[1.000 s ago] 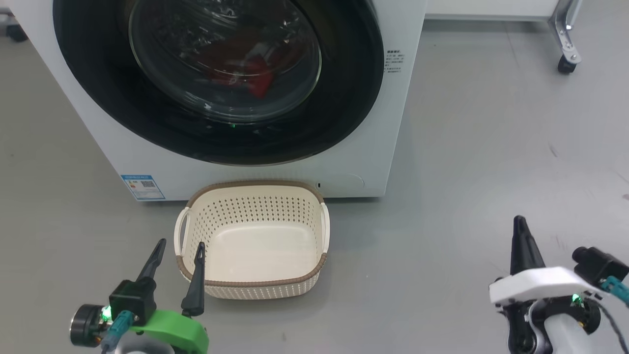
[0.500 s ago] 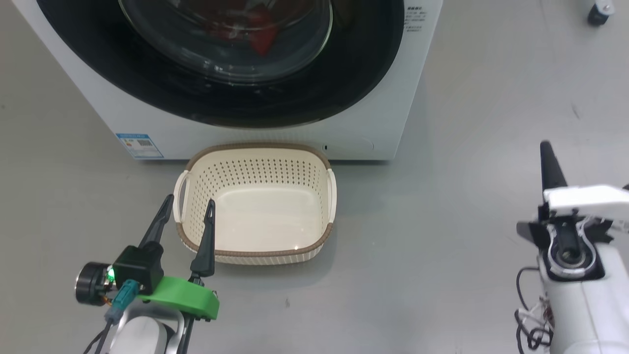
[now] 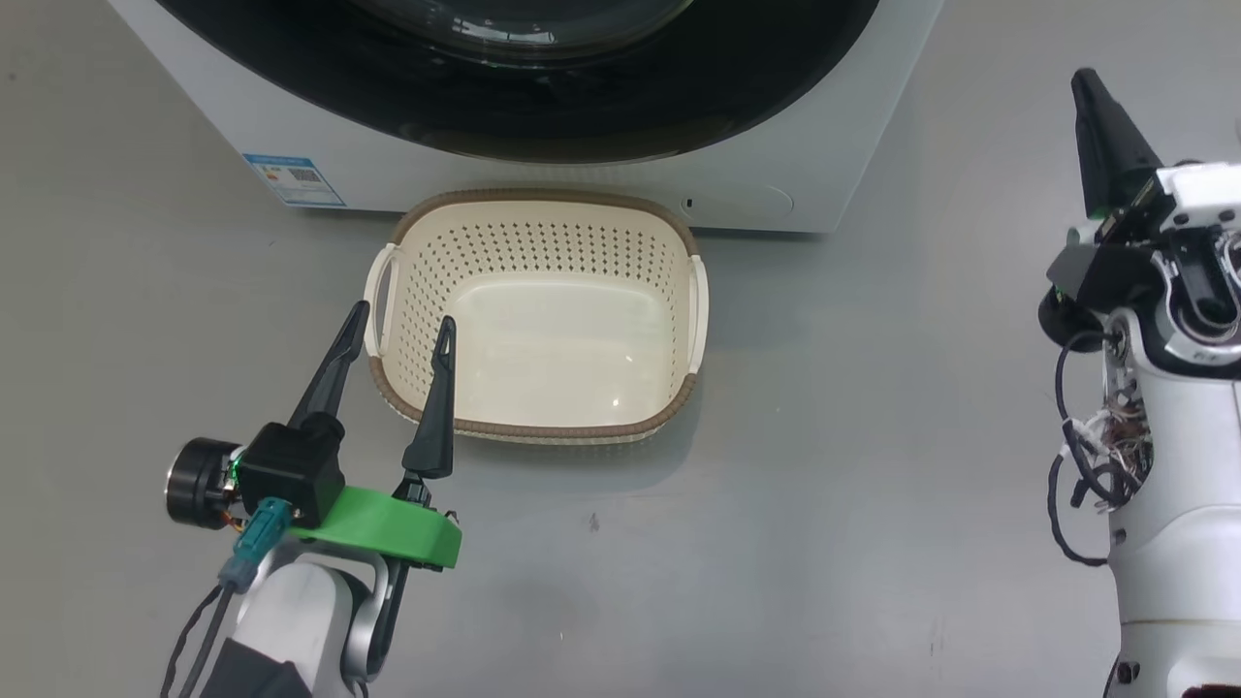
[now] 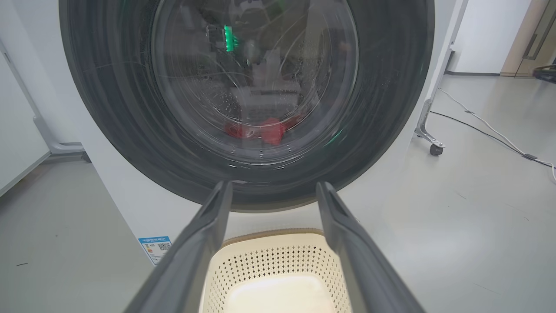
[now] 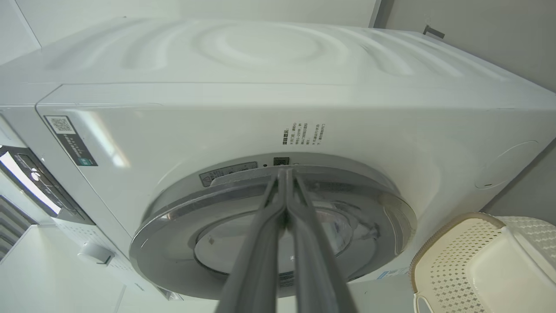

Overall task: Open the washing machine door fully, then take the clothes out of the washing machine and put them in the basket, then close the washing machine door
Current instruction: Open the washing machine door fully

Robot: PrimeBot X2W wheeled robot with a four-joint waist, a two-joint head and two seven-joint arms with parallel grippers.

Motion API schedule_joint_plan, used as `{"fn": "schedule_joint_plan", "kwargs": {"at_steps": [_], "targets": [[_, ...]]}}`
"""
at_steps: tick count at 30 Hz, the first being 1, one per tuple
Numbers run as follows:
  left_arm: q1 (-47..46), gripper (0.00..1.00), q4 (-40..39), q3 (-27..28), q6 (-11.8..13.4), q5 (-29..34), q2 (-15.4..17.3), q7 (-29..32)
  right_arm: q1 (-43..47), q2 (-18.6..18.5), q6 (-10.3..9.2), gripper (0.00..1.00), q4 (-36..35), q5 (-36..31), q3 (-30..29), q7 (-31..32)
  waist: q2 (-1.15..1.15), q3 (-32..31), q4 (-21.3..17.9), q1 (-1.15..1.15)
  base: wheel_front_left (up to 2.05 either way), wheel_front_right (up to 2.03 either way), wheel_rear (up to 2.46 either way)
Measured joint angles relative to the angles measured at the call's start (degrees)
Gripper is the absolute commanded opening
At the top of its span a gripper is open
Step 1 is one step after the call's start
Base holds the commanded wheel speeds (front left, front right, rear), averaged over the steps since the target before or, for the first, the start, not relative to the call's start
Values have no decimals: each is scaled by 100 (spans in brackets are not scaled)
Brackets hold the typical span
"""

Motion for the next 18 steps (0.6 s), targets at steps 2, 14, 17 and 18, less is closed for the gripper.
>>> {"fn": "schedule_joint_plan", "kwargs": {"at_steps": [2,14,17,18], "targets": [[-64,100,-32,-15,-16,0,-25,0,-223,-60,-90,0,10,-1,55,155,0,108,57,0,0,0,0],[-360,100,-88,-126,-34,70,-65,0,-1433,-465,-378,0,169,-2,346,856,0,654,386,0,0,0,0],[-436,100,-119,-160,-36,94,-73,0,-1707,-553,-449,0,207,-2,355,976,0,768,449,0,0,0,0],[-459,100,-125,-176,-37,96,-76,0,-1798,-584,-468,0,211,-1,361,1018,0,804,469,0,0,0,0]]}}
